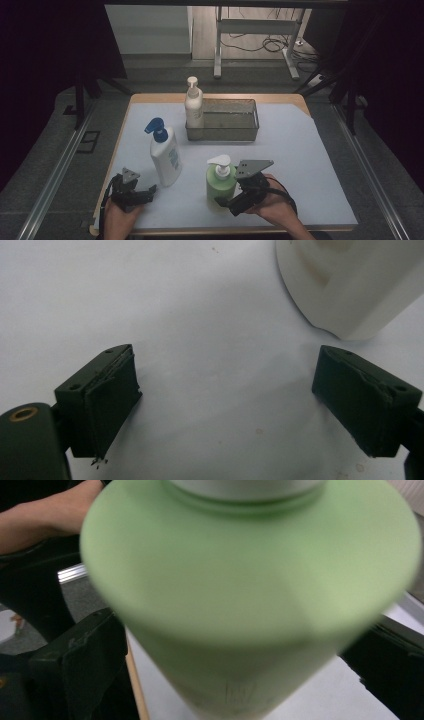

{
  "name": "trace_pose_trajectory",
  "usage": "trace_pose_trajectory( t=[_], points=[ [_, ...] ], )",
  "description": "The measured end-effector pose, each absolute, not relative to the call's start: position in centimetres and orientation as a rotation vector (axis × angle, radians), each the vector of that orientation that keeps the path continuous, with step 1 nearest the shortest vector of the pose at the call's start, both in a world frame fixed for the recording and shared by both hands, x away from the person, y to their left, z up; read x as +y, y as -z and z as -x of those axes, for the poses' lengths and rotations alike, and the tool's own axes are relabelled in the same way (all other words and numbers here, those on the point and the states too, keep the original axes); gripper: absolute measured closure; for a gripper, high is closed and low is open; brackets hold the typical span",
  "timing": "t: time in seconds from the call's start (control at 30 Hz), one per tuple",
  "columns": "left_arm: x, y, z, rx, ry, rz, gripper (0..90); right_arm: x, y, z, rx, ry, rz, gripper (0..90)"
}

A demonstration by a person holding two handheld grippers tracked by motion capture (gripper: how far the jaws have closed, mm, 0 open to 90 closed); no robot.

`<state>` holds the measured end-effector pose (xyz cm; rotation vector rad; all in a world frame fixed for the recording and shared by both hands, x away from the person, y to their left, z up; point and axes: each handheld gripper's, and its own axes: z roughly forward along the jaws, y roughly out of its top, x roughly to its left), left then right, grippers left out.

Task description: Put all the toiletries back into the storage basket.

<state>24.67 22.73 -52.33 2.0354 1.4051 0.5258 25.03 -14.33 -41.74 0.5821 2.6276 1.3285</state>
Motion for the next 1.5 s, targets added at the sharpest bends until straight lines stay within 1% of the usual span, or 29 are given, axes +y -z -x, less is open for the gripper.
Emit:
trace_pose_trajectory(
  t=[0.3, 0.47, 1.07, 1.5],
  points=[
    [22.7, 52.3, -24.7, 1.405, -0.527, -2.035, 11.2, -12.9, 41.6, -24.9, 2.597, -1.325, -0.559, 3.5],
    [22.7, 52.3, -24.7, 1.405, -0.527, -2.035, 11.1, -12.8, 41.6, -25.0, 2.565, -1.335, -0.573, 10.9],
    [22.7, 52.3, -24.7, 1.405, -0.527, -2.037, 11.2, -12.9, 40.6, -24.9, 2.591, -1.242, -0.556, 11.8],
    [22.7, 52.3, -24.7, 1.407, -0.526, -2.033, 11.2, -13.8, 39.0, -26.3, 2.540, -1.258, -0.638, 11.8]
  ],
)
